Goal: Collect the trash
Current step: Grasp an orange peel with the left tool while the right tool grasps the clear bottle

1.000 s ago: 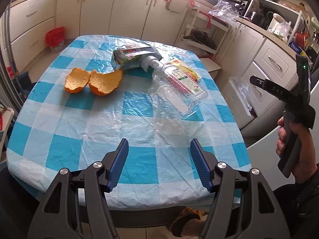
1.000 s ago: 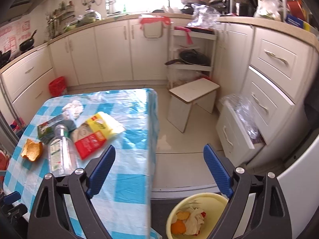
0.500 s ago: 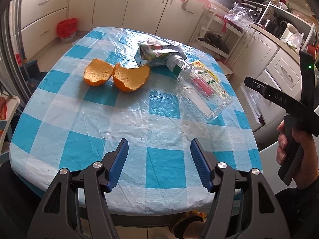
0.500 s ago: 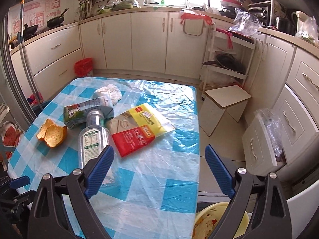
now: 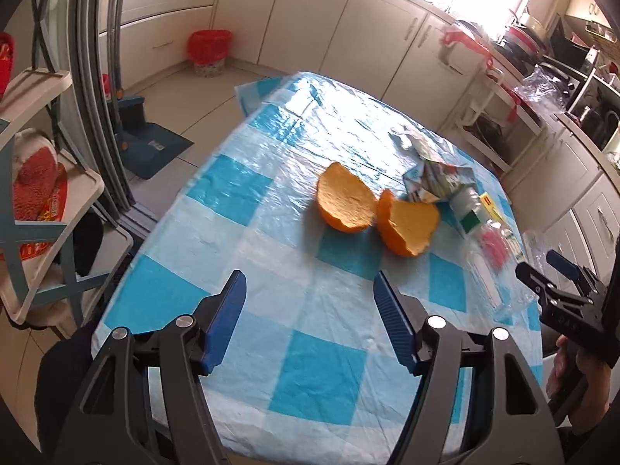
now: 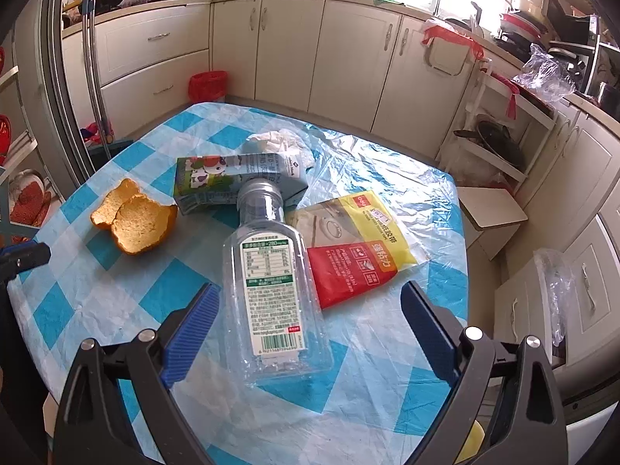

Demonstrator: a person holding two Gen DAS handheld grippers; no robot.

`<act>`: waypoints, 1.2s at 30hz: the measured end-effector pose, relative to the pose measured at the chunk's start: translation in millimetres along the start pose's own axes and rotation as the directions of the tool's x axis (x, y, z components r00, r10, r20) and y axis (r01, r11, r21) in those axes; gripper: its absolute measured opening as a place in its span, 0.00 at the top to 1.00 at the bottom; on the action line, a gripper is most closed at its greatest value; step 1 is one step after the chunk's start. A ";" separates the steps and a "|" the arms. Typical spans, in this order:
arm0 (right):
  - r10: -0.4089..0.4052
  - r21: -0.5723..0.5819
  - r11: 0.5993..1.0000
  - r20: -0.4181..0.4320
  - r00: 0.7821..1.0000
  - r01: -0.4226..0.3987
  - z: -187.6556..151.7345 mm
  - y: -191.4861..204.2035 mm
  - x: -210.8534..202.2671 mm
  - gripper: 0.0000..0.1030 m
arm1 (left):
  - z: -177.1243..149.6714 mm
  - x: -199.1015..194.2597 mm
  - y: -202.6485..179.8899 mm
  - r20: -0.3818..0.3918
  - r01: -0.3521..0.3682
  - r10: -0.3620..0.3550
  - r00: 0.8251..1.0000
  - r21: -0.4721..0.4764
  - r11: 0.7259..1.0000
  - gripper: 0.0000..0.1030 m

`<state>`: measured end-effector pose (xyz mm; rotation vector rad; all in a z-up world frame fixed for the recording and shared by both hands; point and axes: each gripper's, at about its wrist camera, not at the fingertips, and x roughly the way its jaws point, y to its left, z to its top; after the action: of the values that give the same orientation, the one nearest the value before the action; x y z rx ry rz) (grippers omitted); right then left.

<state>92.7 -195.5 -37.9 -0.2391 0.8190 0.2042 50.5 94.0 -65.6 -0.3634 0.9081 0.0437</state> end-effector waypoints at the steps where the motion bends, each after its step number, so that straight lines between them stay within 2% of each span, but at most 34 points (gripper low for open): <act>1: -0.005 -0.002 1.000 -0.007 1.000 0.005 0.3 1.2 3.2 0.12 | 5.0 4.7 2.8 0.002 -0.011 0.011 1.000 -0.002 1.000 0.37; 6: -0.008 -0.008 1.000 -0.028 1.000 0.008 0.4 6.8 12.6 0.12 | 29.6 26.4 2.5 0.012 -0.041 0.040 0.999 0.034 0.999 0.37; 11: -0.001 -0.013 1.000 -0.035 0.999 0.001 2.0 11.8 17.6 0.12 | 48.4 51.7 -2.6 0.000 -0.034 0.034 0.999 0.063 0.997 0.37; 15: 0.005 -0.015 1.000 -0.046 0.999 -0.006 2.4 15.1 22.8 0.12 | 56.9 74.0 -9.1 -0.025 -0.026 0.028 0.999 0.088 0.996 0.37; 19: 0.006 -0.020 1.000 -0.059 0.998 -0.007 2.4 18.1 28.0 0.12 | 60.8 82.2 -18.9 -0.016 -0.032 0.034 0.999 0.117 0.993 0.38; 22: 0.008 -0.019 1.000 -0.063 0.998 -0.009 2.9 19.4 31.0 0.12 | 62.9 86.1 -25.0 -0.018 -0.018 0.021 1.000 0.138 0.990 0.49; 24: 0.013 -0.017 1.000 -0.068 0.998 -0.014 3.6 20.5 32.8 0.15 | 62.7 88.7 -27.6 -0.020 -0.013 0.017 1.000 0.159 0.987 0.72; 26: 0.024 -0.019 0.999 -0.078 0.997 -0.026 3.9 22.1 34.3 0.26 | 60.0 89.5 -29.5 -0.028 -0.005 0.010 1.000 0.170 0.985 0.86; 27: 0.033 -0.019 0.999 -0.086 0.996 -0.034 3.7 22.8 35.2 0.36 | 58.9 89.1 -29.8 -0.027 0.001 0.004 1.000 0.172 0.985 0.90; 28: 0.043 -0.020 0.999 -0.096 0.994 -0.045 3.2 23.3 36.0 0.44 | 57.2 87.3 -29.8 -0.025 0.009 -0.004 1.000 0.173 0.985 0.92; 29: 0.058 -0.020 0.998 -0.100 0.993 -0.060 2.7 23.7 35.5 0.46 | 55.6 85.5 -29.4 -0.024 0.014 -0.011 1.000 0.172 0.985 0.94; 36: 0.108 -0.065 0.991 -0.129 0.986 -0.117 -7.7 26.3 21.8 0.47 | 35.5 55.6 -17.9 -0.029 0.058 -0.055 0.998 0.145 0.988 0.96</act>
<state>94.7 -170.7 -62.6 -0.2758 0.9514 0.3274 115.4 82.4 -83.7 -0.2541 0.9192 -0.0792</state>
